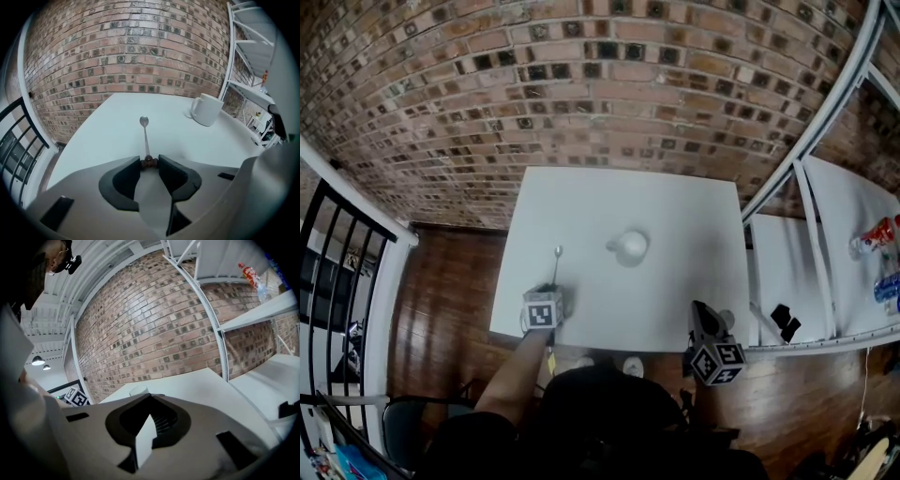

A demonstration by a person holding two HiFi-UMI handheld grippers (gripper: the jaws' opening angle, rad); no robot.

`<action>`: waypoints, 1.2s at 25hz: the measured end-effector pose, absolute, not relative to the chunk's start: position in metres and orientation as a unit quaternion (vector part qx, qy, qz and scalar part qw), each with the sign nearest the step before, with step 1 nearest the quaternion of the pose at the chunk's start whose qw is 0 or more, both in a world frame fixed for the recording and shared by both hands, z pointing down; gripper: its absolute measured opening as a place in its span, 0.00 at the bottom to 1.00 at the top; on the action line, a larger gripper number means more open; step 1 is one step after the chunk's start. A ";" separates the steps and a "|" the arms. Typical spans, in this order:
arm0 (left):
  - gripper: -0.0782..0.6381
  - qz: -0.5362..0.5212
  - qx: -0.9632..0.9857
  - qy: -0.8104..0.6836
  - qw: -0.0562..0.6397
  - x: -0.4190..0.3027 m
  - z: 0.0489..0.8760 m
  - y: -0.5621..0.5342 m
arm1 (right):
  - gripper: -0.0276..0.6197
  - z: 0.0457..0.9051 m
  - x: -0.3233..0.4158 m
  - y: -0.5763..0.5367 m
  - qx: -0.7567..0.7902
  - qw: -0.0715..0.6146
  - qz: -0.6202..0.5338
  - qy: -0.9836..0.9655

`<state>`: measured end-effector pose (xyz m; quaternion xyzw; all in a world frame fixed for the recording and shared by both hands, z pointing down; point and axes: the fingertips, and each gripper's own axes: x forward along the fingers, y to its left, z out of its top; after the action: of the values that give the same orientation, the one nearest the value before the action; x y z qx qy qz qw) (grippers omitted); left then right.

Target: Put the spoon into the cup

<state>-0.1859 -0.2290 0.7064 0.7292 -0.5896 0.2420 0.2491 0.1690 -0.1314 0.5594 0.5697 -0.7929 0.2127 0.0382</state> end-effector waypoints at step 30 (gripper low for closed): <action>0.29 0.126 0.844 -0.512 0.096 -0.149 0.554 -0.225 | 0.05 0.533 0.152 -0.135 0.554 0.049 0.161 -0.815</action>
<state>-0.1487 -0.2253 0.5542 0.8444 -0.5119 0.1258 0.0957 0.1520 -0.1346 0.5327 0.5543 -0.8151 0.1610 0.0492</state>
